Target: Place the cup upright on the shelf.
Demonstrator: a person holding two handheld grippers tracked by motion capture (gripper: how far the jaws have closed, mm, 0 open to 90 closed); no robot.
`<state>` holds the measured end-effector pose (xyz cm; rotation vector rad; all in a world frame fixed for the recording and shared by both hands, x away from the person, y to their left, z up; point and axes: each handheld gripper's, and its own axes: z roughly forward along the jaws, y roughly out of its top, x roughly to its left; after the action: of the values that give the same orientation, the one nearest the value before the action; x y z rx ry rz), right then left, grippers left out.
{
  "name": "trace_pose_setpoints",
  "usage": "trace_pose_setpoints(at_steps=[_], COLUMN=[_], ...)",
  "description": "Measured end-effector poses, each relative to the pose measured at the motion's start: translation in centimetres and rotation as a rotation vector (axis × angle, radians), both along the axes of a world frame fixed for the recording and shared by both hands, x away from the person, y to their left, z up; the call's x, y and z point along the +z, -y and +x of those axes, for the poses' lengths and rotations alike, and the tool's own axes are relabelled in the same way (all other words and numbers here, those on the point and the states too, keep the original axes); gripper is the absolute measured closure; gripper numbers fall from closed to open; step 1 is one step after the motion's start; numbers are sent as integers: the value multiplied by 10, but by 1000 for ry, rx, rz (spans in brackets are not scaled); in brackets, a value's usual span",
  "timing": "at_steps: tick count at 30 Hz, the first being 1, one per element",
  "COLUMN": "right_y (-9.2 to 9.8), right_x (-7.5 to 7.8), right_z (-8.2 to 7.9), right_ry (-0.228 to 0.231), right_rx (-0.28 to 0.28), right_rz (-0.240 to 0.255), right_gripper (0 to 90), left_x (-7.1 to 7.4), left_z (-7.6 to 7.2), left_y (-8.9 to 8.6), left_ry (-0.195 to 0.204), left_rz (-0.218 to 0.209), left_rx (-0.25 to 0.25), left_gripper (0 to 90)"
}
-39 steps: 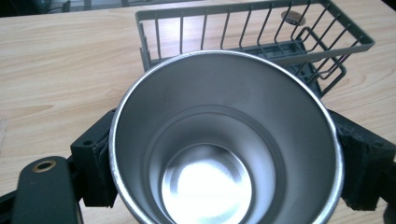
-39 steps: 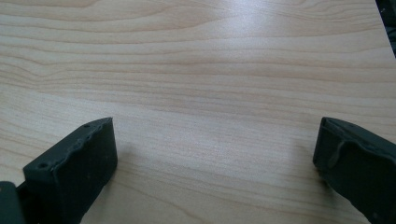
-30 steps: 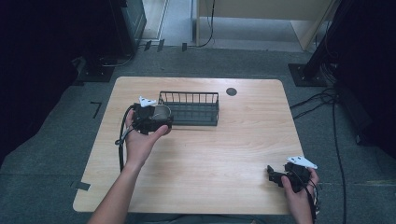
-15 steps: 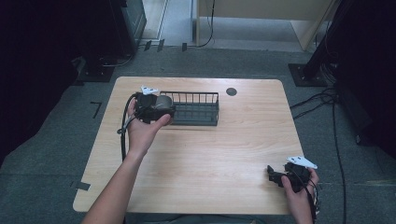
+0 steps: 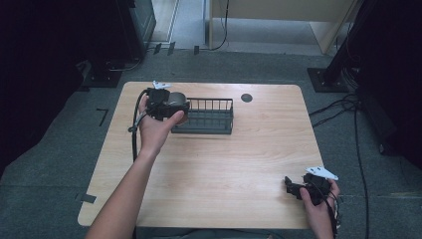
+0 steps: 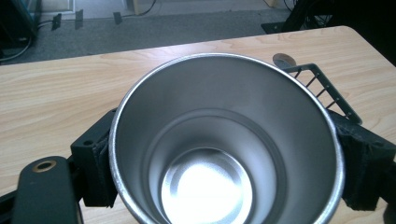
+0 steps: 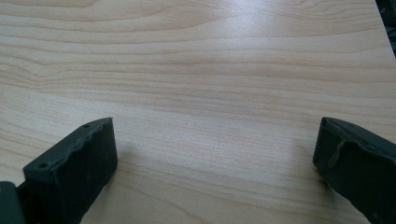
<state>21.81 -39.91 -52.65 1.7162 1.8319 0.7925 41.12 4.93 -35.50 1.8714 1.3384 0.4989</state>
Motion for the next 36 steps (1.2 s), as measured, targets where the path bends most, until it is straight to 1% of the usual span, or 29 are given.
trace_pose_setpoints(at_steps=[5,10,17,22,26,31,34,36], right_y=[0,0,0,0,0,0,0,0], right_x=[0,0,0,0,0,0,0,0], right_z=[0,0,0,0,0,0,0,0], right_ry=[-1,0,-1,1,-1,0,-1,-1], right_rx=[-1,0,-1,1,-1,0,-1,-1], right_rz=[1,0,1,-1,1,0,1,1], right_gripper=[0,0,0,0,0,0,0,0], left_x=[-2,0,1,1,-4,-12,-18,-23], left_z=[11,20,31,36,41,47,49,51], left_y=[4,6,11,16,20,21,22,23], left_ry=[-8,-9,-2,7,10,8,8,1], left_rz=[5,14,18,25,35,61,63,65], left_rx=[7,13,20,19,22,30,38,39], left_gripper=[143,143,144,143,143,143,143,143])
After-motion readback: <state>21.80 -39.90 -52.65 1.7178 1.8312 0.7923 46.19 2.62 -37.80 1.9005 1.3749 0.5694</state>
